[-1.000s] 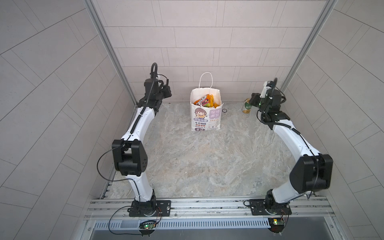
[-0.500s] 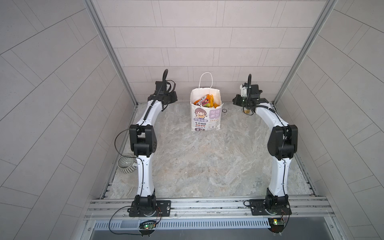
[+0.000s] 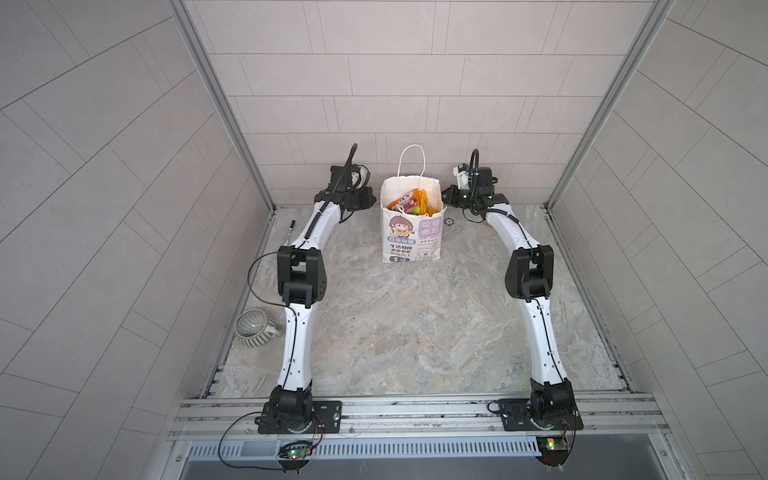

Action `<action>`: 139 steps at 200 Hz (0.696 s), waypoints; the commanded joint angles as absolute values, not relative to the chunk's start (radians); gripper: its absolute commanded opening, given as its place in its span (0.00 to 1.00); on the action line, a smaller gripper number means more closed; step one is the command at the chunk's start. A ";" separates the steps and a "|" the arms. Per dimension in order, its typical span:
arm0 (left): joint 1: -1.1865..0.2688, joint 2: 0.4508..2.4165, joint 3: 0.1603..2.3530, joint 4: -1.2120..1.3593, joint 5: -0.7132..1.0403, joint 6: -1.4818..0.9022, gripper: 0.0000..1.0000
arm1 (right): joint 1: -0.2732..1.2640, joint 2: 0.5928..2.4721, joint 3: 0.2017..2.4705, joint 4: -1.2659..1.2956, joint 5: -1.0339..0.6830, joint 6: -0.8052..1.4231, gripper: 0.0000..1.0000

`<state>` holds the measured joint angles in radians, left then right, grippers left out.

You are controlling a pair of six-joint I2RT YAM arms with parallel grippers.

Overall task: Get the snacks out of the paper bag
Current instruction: 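Raise both arms and move both grippers toward the paper bag's sides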

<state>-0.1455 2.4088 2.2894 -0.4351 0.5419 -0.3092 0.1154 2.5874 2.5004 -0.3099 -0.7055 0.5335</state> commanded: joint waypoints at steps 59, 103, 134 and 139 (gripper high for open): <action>-0.158 2.424 2.276 -0.417 0.607 -0.197 0.00 | 0.153 2.599 2.522 -0.289 -0.904 0.461 0.00; -0.156 2.424 2.277 -0.428 0.631 -0.124 0.00 | 0.161 2.570 2.464 -0.290 -0.943 0.408 0.00; -0.158 2.430 2.278 -0.429 0.675 -0.075 0.00 | 0.166 2.549 2.429 -0.293 -0.955 0.379 0.00; -0.159 2.429 2.283 -0.441 0.679 -0.065 0.00 | 0.167 2.545 2.423 -0.293 -0.954 0.378 0.00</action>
<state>-0.1585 2.4126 2.2837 -0.4324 0.6277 -0.1341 0.1432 2.5919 2.4489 -0.2798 -0.9016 0.4232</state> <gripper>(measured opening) 0.044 0.047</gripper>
